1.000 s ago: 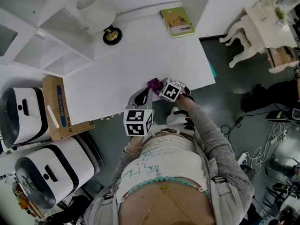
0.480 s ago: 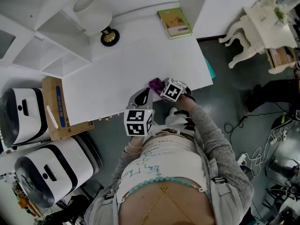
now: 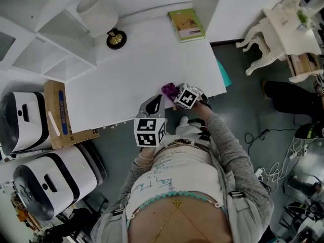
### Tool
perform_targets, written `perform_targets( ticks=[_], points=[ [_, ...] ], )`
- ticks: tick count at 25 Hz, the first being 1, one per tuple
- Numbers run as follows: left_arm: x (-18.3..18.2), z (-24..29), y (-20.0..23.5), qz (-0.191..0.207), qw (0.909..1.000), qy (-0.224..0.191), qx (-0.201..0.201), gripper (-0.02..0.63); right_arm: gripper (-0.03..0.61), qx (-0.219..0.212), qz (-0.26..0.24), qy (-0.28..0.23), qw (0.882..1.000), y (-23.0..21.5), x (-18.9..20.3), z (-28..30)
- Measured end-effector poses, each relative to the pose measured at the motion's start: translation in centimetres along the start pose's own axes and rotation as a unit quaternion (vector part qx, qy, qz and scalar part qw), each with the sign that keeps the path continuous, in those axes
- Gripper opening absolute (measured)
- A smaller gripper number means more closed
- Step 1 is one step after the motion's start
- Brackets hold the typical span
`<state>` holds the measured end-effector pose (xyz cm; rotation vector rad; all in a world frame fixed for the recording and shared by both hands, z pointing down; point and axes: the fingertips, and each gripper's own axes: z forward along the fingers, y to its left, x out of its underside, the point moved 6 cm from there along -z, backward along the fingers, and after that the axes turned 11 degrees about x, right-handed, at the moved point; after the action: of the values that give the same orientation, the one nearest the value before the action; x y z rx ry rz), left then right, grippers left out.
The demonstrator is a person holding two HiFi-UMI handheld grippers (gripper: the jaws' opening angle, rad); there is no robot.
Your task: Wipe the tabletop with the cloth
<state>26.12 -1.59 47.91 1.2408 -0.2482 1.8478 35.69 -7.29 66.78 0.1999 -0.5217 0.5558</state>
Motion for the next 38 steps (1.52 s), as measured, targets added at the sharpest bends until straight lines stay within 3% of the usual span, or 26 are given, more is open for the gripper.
perform_targets(
  ticks=[38],
  points=[
    [-0.8, 5.1, -6.1, 0.012, 0.9998, 0.006, 0.012, 0.005, 0.084, 0.023, 0.037, 0.011, 0.999, -5.7, 7.8, -3.7]
  ],
)
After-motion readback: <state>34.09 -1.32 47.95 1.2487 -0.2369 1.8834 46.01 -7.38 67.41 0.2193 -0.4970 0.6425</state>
